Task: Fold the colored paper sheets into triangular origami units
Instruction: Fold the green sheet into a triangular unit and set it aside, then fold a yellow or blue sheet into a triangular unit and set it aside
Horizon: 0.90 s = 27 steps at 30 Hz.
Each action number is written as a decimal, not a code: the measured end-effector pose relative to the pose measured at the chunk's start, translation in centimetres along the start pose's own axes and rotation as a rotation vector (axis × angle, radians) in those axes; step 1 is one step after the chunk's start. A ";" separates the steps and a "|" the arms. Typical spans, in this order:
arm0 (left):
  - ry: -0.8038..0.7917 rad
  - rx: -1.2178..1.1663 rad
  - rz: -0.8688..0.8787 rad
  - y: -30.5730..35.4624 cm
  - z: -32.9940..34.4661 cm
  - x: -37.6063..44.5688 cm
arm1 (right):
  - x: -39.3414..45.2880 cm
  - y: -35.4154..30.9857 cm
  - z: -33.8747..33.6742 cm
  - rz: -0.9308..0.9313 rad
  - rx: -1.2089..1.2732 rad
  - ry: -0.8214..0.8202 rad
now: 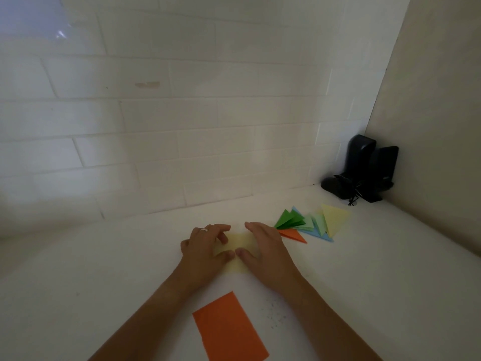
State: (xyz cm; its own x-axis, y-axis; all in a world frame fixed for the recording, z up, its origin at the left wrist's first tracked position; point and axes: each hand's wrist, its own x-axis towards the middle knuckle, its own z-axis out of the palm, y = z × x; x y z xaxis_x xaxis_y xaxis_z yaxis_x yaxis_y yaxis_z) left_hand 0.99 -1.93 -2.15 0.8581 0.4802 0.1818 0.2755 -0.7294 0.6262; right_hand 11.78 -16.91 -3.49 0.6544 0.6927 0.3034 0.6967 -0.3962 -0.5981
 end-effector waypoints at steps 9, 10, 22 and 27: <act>-0.026 0.083 0.007 -0.3 0.4 0.0 | 0.1 0.3 -0.1 -0.033 0.034 -0.012; -0.039 0.105 0.010 -0.3 0.4 0.0 | 0.1 0.3 -0.1 -0.040 0.046 -0.022; 0.304 -0.360 -0.072 0.8 -0.8 0.1 | 0.2 0.1 -0.6 0.131 0.419 0.119; 0.314 -0.416 -0.147 0.9 -0.8 0.1 | 0.0 0.1 -1.3 0.172 0.599 0.171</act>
State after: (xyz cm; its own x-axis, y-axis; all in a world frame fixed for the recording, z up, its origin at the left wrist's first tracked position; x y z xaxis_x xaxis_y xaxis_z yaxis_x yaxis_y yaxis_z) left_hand 0.96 -2.09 -0.97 0.6349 0.7319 0.2475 0.1336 -0.4195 0.8978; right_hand 12.29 -17.73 -2.56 0.8143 0.5236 0.2503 0.3251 -0.0543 -0.9441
